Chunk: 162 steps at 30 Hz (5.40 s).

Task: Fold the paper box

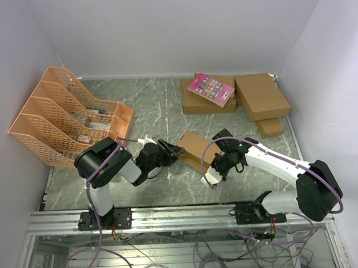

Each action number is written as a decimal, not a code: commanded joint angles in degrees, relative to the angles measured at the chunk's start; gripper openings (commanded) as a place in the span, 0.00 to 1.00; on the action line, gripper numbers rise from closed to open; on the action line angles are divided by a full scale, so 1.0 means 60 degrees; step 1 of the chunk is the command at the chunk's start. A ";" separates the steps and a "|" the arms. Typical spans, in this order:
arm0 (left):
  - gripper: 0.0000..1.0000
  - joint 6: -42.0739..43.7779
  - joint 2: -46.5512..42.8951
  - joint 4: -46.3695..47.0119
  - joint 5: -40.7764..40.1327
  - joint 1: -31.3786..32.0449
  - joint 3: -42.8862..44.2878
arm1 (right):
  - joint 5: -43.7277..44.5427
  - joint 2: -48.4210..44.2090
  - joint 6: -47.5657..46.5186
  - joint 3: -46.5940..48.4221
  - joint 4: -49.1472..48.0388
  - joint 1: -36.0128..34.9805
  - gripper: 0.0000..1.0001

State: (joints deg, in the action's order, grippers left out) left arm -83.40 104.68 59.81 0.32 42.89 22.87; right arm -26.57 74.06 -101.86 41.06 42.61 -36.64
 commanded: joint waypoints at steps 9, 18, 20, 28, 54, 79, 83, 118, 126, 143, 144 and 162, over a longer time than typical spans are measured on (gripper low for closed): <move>0.56 0.0496 0.0366 -0.1424 0.0166 -0.0076 -0.0070 | 0.0340 -0.0094 0.0343 0.0291 -0.0257 -0.0113 0.00; 0.56 0.0456 0.0389 -0.1378 0.0226 -0.0094 -0.0090 | 0.0528 -0.0049 0.0065 0.0172 -0.0335 -0.0120 0.07; 0.56 0.0452 0.0404 -0.1356 0.0260 -0.0089 -0.0095 | 0.0566 -0.0080 0.0019 0.0114 -0.0362 -0.0122 0.08; 0.56 0.0408 0.0482 -0.1319 0.0334 -0.0105 -0.0012 | 0.0692 -0.0127 -0.0223 -0.0010 -0.0172 -0.0134 0.10; 0.55 0.0481 0.0585 -0.1477 0.0530 -0.0192 0.0093 | 0.0896 0.1014 -0.1058 0.1029 0.1010 -0.0983 0.00; 0.55 0.0396 0.0814 -0.1201 0.0681 -0.0301 0.0048 | 0.1572 0.1280 -0.0698 0.1432 0.1358 -0.1600 0.00; 0.55 0.0368 0.0841 -0.1122 0.0712 -0.0308 0.0009 | 0.1680 0.1303 -0.0712 0.1488 0.1415 -0.1561 0.00; 0.55 0.0353 0.0629 -0.1151 0.0758 -0.0371 -0.0027 | -0.1096 -0.0467 0.4065 0.2428 0.0666 -0.0686 0.54; 0.55 0.0315 0.0500 -0.1115 0.0781 -0.0369 -0.0013 | -0.0297 -0.2461 1.1768 -0.0099 -0.3865 0.0005 0.99; 0.55 0.0446 0.0047 -0.1748 0.0717 -0.0372 0.0113 | 0.7860 -0.0570 1.2364 -0.0930 -0.4775 -0.3789 1.00; 0.55 0.0446 0.0020 -0.1771 0.0715 -0.0371 0.0103 | 0.8250 -0.0408 1.2352 -0.0951 -0.4861 -0.3953 1.00; 0.55 0.0466 -0.0254 -0.2040 0.0739 -0.0375 0.0240 | 0.8742 -0.0144 1.2480 -0.1041 -0.5039 -0.4220 0.97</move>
State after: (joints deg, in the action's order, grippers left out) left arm -82.91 103.07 54.41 4.97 40.93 24.64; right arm 23.42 74.08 -27.38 35.42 14.94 -61.63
